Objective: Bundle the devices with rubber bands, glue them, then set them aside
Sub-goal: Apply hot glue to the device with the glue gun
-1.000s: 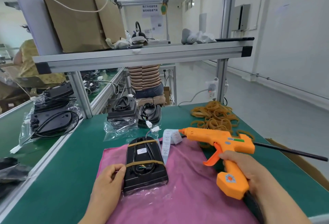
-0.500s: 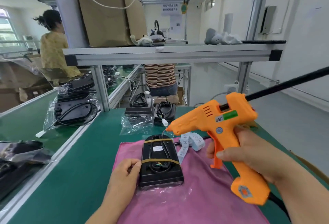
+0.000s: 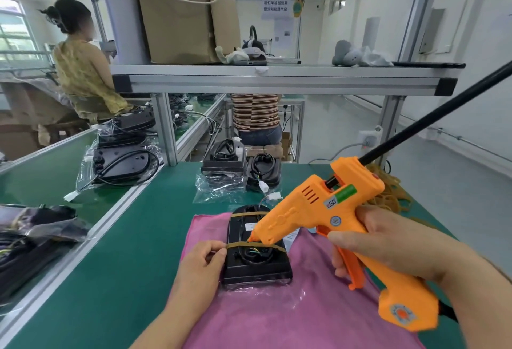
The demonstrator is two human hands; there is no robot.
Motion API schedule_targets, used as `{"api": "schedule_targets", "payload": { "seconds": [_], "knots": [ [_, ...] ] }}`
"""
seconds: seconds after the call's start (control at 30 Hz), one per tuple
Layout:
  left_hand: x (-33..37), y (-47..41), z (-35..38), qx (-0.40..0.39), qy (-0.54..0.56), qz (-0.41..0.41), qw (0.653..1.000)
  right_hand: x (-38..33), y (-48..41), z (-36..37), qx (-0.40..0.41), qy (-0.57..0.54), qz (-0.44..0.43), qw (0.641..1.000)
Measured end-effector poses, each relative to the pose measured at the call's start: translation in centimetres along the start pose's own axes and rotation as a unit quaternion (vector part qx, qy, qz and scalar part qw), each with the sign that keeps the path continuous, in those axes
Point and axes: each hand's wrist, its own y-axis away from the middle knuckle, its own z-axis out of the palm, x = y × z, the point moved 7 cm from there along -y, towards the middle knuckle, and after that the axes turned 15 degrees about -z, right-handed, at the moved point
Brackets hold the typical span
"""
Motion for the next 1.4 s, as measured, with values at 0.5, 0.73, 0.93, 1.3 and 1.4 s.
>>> {"api": "schedule_targets", "payload": {
  "seconds": [0.5, 0.73, 0.93, 1.3, 1.4],
  "knots": [
    [0.5, 0.3, -0.1, 0.001, 0.009, 0.014, 1.000, 0.8, 0.7, -0.2, 0.007, -0.006, 0.032, 0.999],
    [0.4, 0.2, -0.1, 0.002, 0.012, 0.015, 1.000, 1.4, 0.5, -0.1, 0.008, -0.004, 0.041, 0.999],
    [0.2, 0.0, 0.0, -0.002, 0.012, 0.015, 1.000, 1.3, 0.4, -0.2, 0.004, 0.008, 0.036, 0.999],
    [0.1, -0.1, 0.0, 0.000, 0.010, 0.014, 1.000, 0.7, 0.3, -0.1, 0.002, -0.001, 0.018, 1.000],
    [0.1, -0.1, 0.0, 0.000, 0.007, 0.013, 1.000, 0.7, 0.1, -0.1, 0.003, 0.003, 0.017, 1.000]
  ]
}}
